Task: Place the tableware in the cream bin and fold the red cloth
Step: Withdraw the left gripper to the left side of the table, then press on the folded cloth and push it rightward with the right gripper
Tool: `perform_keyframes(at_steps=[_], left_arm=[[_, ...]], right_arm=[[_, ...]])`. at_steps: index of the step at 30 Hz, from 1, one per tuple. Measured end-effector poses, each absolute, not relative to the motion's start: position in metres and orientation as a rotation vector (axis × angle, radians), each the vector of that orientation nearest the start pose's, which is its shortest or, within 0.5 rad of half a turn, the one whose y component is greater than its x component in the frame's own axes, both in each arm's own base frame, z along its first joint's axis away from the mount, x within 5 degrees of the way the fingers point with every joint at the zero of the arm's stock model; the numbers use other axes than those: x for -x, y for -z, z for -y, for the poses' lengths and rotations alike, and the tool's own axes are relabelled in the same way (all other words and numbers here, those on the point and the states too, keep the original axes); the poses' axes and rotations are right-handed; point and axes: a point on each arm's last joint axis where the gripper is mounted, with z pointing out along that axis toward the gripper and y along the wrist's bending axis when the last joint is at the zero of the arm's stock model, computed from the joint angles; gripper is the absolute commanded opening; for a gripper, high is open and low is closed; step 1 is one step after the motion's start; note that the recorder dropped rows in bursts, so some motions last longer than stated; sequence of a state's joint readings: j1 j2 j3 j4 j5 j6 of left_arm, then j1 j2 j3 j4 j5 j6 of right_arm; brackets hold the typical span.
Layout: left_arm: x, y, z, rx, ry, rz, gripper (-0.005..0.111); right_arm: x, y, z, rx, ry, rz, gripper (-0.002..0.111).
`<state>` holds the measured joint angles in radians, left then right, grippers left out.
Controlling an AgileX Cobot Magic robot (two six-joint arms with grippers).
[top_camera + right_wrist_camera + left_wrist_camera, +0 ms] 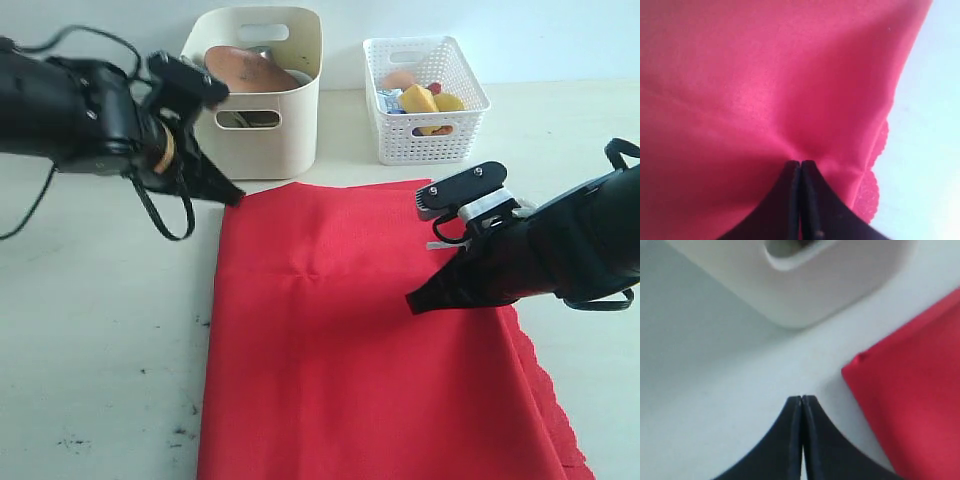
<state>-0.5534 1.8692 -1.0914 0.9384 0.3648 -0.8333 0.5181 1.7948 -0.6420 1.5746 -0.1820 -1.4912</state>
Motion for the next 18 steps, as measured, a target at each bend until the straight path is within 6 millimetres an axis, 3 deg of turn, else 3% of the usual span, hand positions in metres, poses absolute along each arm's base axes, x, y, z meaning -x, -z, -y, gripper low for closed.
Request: perform_keyframes(at_steps=[4,7,9,14,18], left_arm=[[-0.302,-0.241,0.167,-0.627,-0.073,-2.178,0.001],[-0.259,-0.277,0.145,-0.59,0.026,-2.068,0.001],[-0.224,-0.29,0.128,-0.568,0.127,-1.988,0.001],[-0.147,-0.279,0.092,-0.542,0.334,-1.838,0.001],[-0.112,-0.253,0.072,-0.543,0.374,-1.793,0.001]], right_arm=[[-0.255,-0.104,-0.126,0.498,0.034,-2.553,0.0],[-0.253,-0.116,-0.133,0.519,-0.089,-2.53,0.0],[-0.249,-0.129,-0.142,0.551,-0.235,-2.497,0.0],[-0.241,-0.151,-0.171,0.717,-0.574,-2.403,0.0],[-0.243,-0.137,-0.194,0.818,-0.614,-2.414,0.0]])
